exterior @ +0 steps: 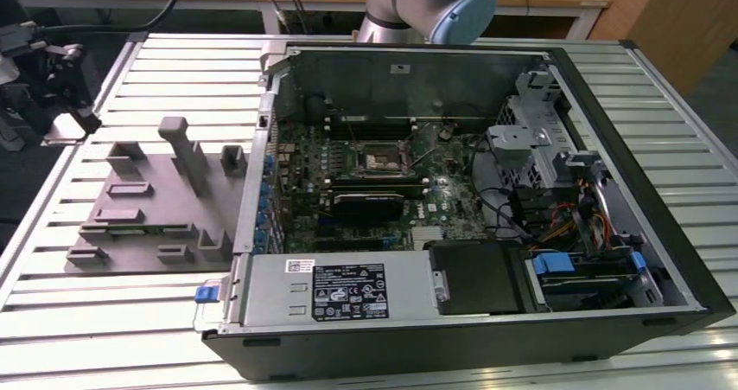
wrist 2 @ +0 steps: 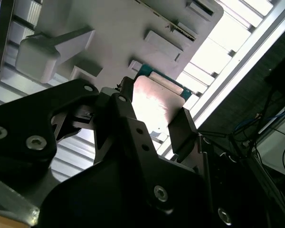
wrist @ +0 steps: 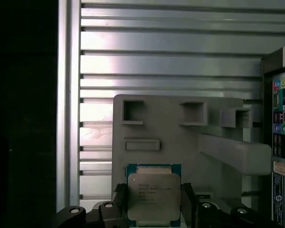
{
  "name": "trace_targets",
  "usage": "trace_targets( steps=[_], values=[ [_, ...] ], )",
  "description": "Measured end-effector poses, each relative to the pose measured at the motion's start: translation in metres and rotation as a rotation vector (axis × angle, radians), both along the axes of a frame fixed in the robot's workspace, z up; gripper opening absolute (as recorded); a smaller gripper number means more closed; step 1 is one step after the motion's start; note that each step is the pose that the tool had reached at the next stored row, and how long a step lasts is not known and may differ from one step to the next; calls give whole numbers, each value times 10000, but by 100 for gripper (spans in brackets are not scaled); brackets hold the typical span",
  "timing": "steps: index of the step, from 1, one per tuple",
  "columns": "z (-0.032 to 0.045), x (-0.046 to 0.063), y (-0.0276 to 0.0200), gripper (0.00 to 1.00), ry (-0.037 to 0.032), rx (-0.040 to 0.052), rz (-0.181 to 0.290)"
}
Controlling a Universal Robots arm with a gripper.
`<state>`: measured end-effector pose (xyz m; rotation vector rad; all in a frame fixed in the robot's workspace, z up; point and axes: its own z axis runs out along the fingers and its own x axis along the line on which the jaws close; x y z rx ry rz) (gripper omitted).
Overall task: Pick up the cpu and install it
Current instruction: 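Pick up the cpu and move it towards the insertion slot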
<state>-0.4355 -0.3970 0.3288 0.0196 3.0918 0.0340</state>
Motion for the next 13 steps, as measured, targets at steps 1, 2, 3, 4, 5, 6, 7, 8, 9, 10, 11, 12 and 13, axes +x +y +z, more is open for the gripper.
trace_targets(
  steps=[1, 2, 3, 4, 5, 6, 7, 8, 9, 10, 11, 12, 13],
  values=[
    [22, 0, 0, 54, -6, 0, 0],
    [46, 0, 0, 54, -14, 0, 0],
    [67, 0, 0, 54, -21, -1, 0],
    [89, 0, 0, 54, -28, 0, 0],
    [111, 0, 0, 54, -35, 0, 0],
    [133, 0, 0, 54, -42, 0, 0],
    [156, 0, 0, 54, -49, 0, 0],
    [177, 0, 0, 54, -54, 0, 0],
    [200, 0, 0, 54, -60, 0, 0],
    [223, 0, 0, 54, -66, -1, 0],
    [246, 0, 0, 54, -74, 0, 0],
    [270, 0, 0, 54, -80, 0, 0],
    [294, 0, 0, 54, -87, 0, 0]
  ],
)
